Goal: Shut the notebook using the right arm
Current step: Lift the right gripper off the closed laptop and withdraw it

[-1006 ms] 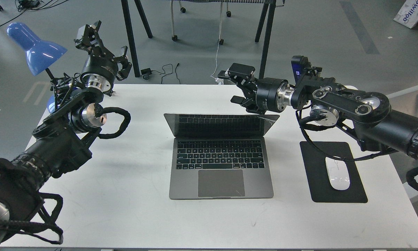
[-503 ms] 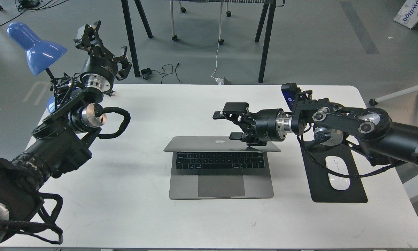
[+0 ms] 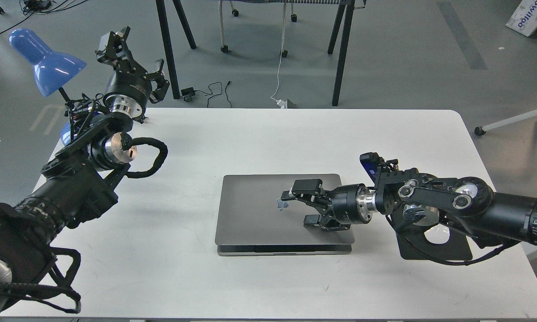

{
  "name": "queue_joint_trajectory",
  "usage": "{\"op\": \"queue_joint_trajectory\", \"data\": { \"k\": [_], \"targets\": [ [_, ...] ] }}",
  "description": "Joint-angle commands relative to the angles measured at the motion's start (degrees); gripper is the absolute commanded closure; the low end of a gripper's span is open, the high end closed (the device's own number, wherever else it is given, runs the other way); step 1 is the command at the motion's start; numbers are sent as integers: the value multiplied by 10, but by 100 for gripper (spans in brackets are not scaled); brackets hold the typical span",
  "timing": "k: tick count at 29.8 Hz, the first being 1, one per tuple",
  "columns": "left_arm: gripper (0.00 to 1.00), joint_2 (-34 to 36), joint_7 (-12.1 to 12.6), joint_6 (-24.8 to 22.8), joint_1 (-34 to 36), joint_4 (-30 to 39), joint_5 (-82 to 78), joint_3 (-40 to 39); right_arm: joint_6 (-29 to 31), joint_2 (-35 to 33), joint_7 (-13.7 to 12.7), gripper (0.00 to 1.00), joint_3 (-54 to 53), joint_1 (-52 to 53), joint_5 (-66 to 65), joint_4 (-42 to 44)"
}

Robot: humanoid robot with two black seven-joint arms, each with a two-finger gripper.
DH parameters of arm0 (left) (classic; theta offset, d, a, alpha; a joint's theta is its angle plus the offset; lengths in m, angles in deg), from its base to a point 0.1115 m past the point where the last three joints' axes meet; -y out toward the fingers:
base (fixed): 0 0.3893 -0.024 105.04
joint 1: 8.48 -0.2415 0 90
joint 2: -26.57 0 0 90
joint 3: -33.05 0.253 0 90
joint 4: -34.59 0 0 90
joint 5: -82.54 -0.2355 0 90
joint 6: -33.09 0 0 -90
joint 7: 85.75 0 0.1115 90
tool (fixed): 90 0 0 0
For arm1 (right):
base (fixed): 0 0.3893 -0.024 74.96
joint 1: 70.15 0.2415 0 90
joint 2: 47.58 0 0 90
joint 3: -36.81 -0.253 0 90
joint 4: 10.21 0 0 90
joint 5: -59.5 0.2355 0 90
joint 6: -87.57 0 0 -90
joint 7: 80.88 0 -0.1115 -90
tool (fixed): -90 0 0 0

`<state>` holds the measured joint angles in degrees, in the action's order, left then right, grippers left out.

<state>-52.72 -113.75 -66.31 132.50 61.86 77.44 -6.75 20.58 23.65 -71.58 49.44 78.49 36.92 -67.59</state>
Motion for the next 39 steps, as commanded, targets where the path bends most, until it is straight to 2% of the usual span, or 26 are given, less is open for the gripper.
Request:
{"op": "queue_joint_trajectory", "data": {
  "k": [1,14,21,27,34,39],
  "targets": [
    [0,0,0,0,0,0,0,0,-2,5,0,0,0,-12,0,21],
    [0,0,0,0,0,0,0,0,-3,22,0,0,0,-36,0,57],
    [0,0,0,0,0,0,0,0,-3,24,1,0,-33,-22,3,56],
    [0,0,0,0,0,1,0,0,-3,19,3,0,-172,-14,3,84],
    [0,0,0,0,0,0,0,0,-18,29,5,0,-389,-12,3,209],
    [0,0,0,0,0,1,0,0,-27,47,10,0,-506,-5,10,249]
  ]
}}
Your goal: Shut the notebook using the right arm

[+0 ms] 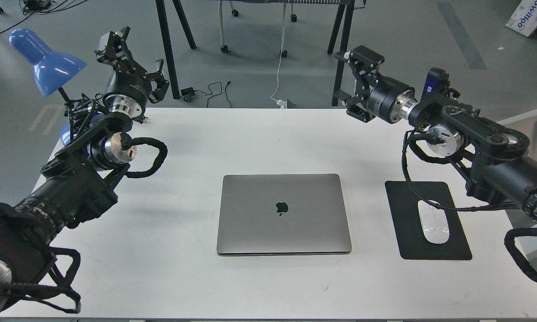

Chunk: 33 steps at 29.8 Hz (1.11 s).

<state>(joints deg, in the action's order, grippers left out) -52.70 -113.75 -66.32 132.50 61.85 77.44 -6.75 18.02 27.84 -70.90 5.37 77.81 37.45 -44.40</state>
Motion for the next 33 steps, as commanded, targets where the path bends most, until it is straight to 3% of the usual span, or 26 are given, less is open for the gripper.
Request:
{"op": "queue_joint_trajectory", "data": {
  "k": [1,9,17,33],
  "targets": [
    [0,0,0,0,0,1,0,0,4,5,5,0,-94,2,5,18],
    [0,0,0,0,0,0,0,0,55,6,18,0,-235,-31,37,8],
    [0,0,0,-1,0,1,0,0,58,1,18,0,-243,-114,109,-88],
    [0,-1,0,-1,0,1,0,0,44,2,19,0,-254,-131,109,-84]
  ]
}}
